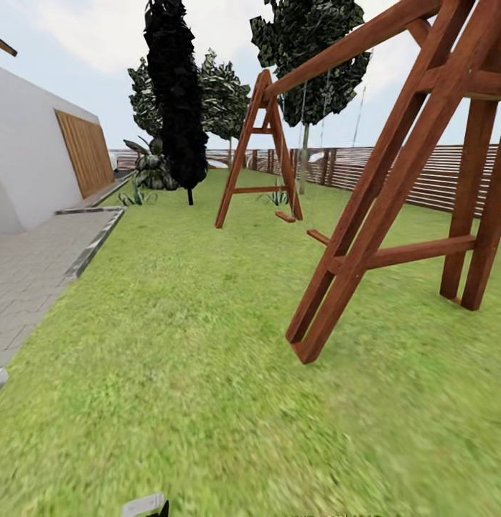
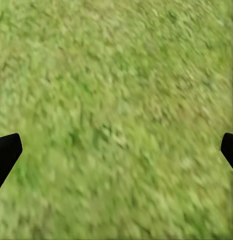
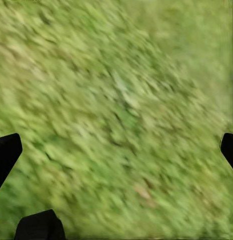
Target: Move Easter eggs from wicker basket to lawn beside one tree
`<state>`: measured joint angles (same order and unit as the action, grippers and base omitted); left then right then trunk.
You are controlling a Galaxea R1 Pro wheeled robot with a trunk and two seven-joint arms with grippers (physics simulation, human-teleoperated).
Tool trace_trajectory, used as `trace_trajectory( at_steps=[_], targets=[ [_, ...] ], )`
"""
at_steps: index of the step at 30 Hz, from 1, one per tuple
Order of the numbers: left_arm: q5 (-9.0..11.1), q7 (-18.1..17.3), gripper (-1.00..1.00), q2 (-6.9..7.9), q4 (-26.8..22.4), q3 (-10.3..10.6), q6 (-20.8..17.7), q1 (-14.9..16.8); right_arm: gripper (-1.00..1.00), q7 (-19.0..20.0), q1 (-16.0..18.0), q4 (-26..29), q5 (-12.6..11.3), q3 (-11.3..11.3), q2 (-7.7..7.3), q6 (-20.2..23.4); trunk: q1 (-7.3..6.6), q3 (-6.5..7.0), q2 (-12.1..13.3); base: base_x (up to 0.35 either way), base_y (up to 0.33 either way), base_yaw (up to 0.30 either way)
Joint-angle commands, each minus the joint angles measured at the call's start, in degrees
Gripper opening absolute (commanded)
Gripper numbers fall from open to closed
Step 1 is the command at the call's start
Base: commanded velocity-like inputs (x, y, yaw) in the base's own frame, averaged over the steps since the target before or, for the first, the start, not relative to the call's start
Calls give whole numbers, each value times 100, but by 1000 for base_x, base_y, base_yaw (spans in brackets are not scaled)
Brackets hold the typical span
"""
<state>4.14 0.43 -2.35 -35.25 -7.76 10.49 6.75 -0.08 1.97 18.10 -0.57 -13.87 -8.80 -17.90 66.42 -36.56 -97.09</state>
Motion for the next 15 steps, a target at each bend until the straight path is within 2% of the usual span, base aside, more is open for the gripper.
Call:
trace_trajectory(
  at_steps=[1,7,11,15],
  targets=[
    [43,-1,100,-2,0,-6,15,1,100,-1,5,-7,-5,-6,1,-21,-1,-2,-2,0,96,-300],
    [43,-4,100,-2,-1,-6,15,1,100,-1,5,-8,-5,-7,1,-21,-1,14,-2,0,113,-300],
    [43,-5,100,-2,-3,-6,15,1,100,-1,5,-7,-6,-6,1,-21,-1,25,-2,0,222,-293],
    [41,-5,100,-2,-2,-5,15,1,100,-1,5,-8,-4,-2,7,-21,-1,28,-2,0,260,-112]
  ],
)
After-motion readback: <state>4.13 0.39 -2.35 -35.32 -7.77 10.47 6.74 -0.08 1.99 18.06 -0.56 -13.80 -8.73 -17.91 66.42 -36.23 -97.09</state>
